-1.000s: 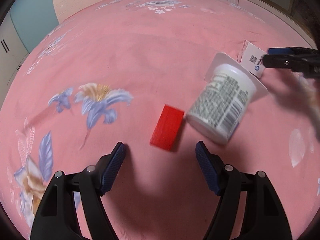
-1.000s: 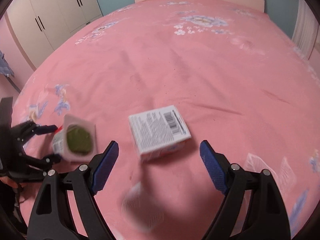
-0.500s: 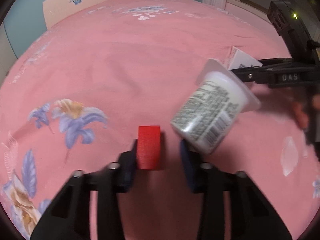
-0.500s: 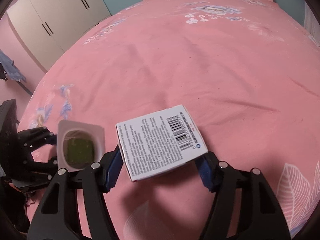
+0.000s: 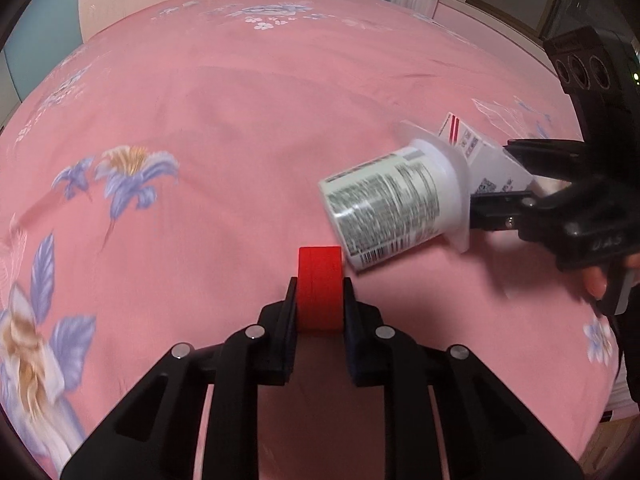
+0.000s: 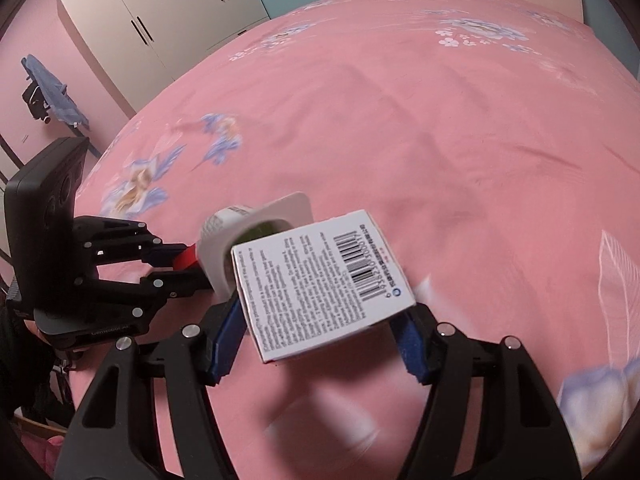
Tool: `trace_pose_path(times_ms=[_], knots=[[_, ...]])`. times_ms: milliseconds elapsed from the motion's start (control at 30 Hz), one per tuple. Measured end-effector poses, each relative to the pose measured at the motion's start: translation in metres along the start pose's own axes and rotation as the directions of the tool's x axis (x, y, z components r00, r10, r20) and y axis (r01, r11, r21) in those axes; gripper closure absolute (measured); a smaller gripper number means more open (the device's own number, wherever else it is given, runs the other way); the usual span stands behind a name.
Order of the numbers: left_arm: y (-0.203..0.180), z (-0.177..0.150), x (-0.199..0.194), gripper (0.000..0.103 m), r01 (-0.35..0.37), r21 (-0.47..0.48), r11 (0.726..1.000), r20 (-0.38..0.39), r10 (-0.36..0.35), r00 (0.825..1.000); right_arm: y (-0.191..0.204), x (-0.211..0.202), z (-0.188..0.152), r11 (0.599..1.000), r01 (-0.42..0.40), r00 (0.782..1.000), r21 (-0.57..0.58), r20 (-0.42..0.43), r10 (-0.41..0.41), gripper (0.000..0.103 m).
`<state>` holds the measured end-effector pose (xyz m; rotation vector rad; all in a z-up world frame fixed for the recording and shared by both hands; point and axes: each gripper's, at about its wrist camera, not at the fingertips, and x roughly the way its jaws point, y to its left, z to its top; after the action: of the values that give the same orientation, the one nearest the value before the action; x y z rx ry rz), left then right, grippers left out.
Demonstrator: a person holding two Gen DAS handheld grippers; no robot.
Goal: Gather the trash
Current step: 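Grasp the red block with the left tool while the right tool grasps the small white box, then carry the red block and white box over the trash bin with both tools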
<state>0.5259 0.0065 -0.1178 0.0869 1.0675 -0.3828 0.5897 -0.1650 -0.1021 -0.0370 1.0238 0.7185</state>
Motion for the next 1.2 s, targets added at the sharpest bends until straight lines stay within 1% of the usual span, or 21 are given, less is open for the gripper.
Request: trace_pose_path(times_ms=[167,367,500,633,900,1067,1133,1200], knots=[[-0.012,-0.023,-0.026,0.081,0.004,-0.007,1.000,-0.005,-0.004,1.000,0.023,-0.031,-0.027,0.999,0.033,0.999,0.010,0.014,-0.033,0.037],[-0.032,-0.054,-0.077,0.081,-0.004,0.000,1.000,0.016,0.004,1.000,0.051,-0.077,-0.057,0.997,0.064,0.997,0.035,0.029,-0.065,0.037],[-0.046,-0.071,-0.124,0.081,-0.020,0.020,1.000,0.050,0.019,0.999,0.079,-0.119,-0.073,0.996,0.089,0.994,0.030,0.054,-0.090,0.037],[-0.059,-0.084,-0.169,0.081,-0.046,0.036,0.998,0.095,0.043,0.995,0.110,-0.165,-0.085,0.992,0.125,0.987,0.007,0.097,-0.125,0.037],[-0.085,-0.112,-0.242,0.081,-0.093,0.056,0.994,0.156,0.083,0.984,0.169,-0.240,-0.111,0.985,0.170,0.971,-0.038,0.175,-0.161,0.037],[-0.094,-0.131,-0.277,0.081,-0.105,0.043,0.994,0.180,0.096,0.979,0.202,-0.268,-0.128,0.980,0.187,0.964,-0.066,0.206,-0.170,0.037],[-0.098,-0.138,-0.289,0.081,-0.096,0.039,0.995,0.193,0.087,0.977,0.213,-0.277,-0.135,0.978,0.194,0.961,-0.076,0.216,-0.174,0.037],[-0.101,-0.145,-0.299,0.081,-0.108,0.037,0.994,0.203,0.098,0.974,0.225,-0.286,-0.143,0.976,0.199,0.958,-0.085,0.226,-0.175,0.037]])
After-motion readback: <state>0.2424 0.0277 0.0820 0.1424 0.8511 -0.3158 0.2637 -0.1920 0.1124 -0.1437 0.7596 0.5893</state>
